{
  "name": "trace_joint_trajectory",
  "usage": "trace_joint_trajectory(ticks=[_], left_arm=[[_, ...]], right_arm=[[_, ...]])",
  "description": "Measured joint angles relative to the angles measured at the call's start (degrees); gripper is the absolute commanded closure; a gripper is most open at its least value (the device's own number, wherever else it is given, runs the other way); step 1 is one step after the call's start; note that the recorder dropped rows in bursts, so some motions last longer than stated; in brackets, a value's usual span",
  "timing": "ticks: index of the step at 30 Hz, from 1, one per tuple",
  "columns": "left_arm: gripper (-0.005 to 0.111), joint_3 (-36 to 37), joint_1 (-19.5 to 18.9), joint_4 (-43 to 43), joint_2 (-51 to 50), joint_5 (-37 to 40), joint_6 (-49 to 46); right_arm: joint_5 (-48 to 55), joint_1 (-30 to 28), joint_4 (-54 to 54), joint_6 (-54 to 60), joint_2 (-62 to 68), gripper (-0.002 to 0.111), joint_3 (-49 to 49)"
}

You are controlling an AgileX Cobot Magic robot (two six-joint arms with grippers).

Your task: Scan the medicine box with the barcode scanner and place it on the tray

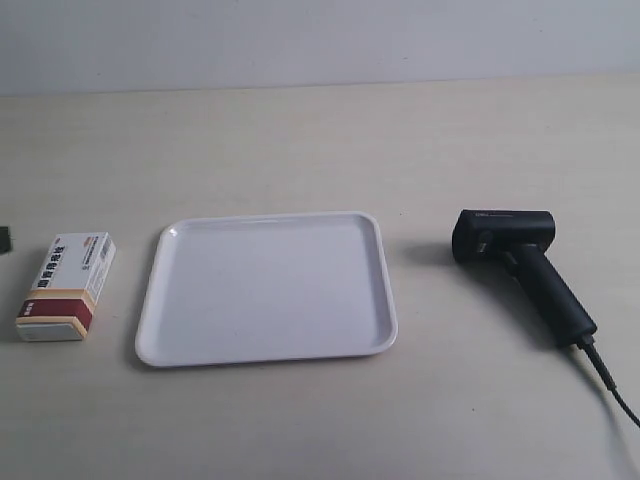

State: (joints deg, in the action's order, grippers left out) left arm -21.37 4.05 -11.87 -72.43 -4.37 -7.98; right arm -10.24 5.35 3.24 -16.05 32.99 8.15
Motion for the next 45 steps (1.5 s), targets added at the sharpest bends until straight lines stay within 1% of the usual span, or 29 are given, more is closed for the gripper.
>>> trace_joint_trajectory(ticks=[4,5,8,9,11,13,14,15,16,17,18,19,21,22,24,27,28,30,32,34,35,37,38,40,45], left_arm=[[0.013,-3.56,3.88,0.61,-11.1,-1.19,-1.81],[0.001,-4.18,4.68,0.75,-13.33,-2.33,-2.44],[0.003,-5.08,5.55,0.99,-18.95,-7.17,-4.08],[0.003,-5.21,5.57,0.99,-22.68,-9.5,-4.38],[0.003,-5.21,5.78,0.99,-27.0,-12.6,-4.48],[0.004,-5.21,5.78,1.93,-29.23,-14.24,-4.61],[0.011,-5.21,5.78,2.53,-29.6,-14.7,-4.61],[0.017,-5.29,6.0,4.25,-29.84,-15.34,-4.61],[0.037,-5.29,6.1,4.74,-29.84,-15.44,-4.61],[0.056,-5.29,6.32,6.25,-29.84,-15.44,-4.61],[0.083,-5.29,6.6,7.27,-29.84,-15.44,-4.45],[0.105,-5.29,6.6,8.06,-29.84,-15.33,-4.24],[0.106,-5.34,6.6,8.36,-29.92,-15.47,-3.78],[0.107,-5.34,6.6,8.92,-30.06,-15.58,-3.45],[0.107,-5.91,6.6,14.35,-29.91,-13.97,0.24],[0.107,-7.31,6.6,27.96,-28.28,-11.02,11.7],[0.107,-7.74,6.7,34.86,-27.48,-10.78,17.3],[0.107,-8.17,6.8,49.41,-25.61,-11.73,28.4],[0.107,-8.38,6.85,66.13,-23.92,-17.15,40.68],[0.107,-9.15,6.94,79.3,-22.66,-24.34,46.45],[0.107,-9.8,6.94,84.32,-22.16,-28.66,48.22],[0.107,-10.83,7.09,91.0,-21.41,-36.27,50.01],[0.107,-11.31,7.14,93.33,-21.24,-38.69,50.45],[0.107,-11.86,7.23,95.91,-21.01,-40.87,50.97],[0.107,-12.15,7.23,98.05,-21.01,-40.96,51.32]], right_arm=[[-4.28,0.0,-1.64,-0.93,7.91,0.108,0.05],[-5.45,0.0,-3.24,-2.09,9.81,0.108,0.05],[-9.04,0.52,-10.62,-8.0,14.85,0.108,0.41],[-12.29,0.79,-17.56,-12.62,17.54,0.108,0.54],[-17.34,0.77,-26.51,-18.02,21.3,0.108,0.79],[-18.02,0.77,-29.62,-19.61,24.01,0.108,1.98],[-17.41,0.77,-29.78,-19.73,24.92,0.108,2.45],[-14.45,0.77,-29.86,-19.73,26.73,0.108,3.84],[-12.42,0.77,-29.86,-19.73,27.49,0.107,4.53],[-8.22,0.87,-29.86,-19.87,29.47,0.104,6.5],[-5.75,1.19,-29.86,-21.0,30.7,0.097,7.82],[-2.63,2.48,-30.23,-22.71,32.24,0.091,8.82],[0.3,6.69,-31.67,-25.18,34.7,0.076,9.49],[1.04,9.22,-32.63,-25.53,35.71,0.065,9.86],[4.1,13.5,-36.09,-25.65,37.35,0.049,12.04],[8.03,15.25,-38.85,-24.67,39.87,0.028,14.36],[8.26,15.38,-39.24,-24.54,41.02,0.023,14.84],[7.0,15.4,-39.85,-23.9,43.53,0.018,15.37],[4.65,15.5,-40.56,-22.33,46.85,0.016,15.61],[4.34,15.5,-40.65,-20.71,49.95,0.016,16.59],[5.11,15.5,-40.48,-20.09,51.63,0.016,17.47],[7.17,15.5,-39.91,-19.52,54.38,0.016,19.43],[7.9,15.5,-39.78,-19.29,55.78,0.016,20.35],[8.58,15.5,-39.78,-19.15,58.39,0.016,22.02],[9.01,15.5,-39.9,-19.02,63.65,0.016,25.37]])
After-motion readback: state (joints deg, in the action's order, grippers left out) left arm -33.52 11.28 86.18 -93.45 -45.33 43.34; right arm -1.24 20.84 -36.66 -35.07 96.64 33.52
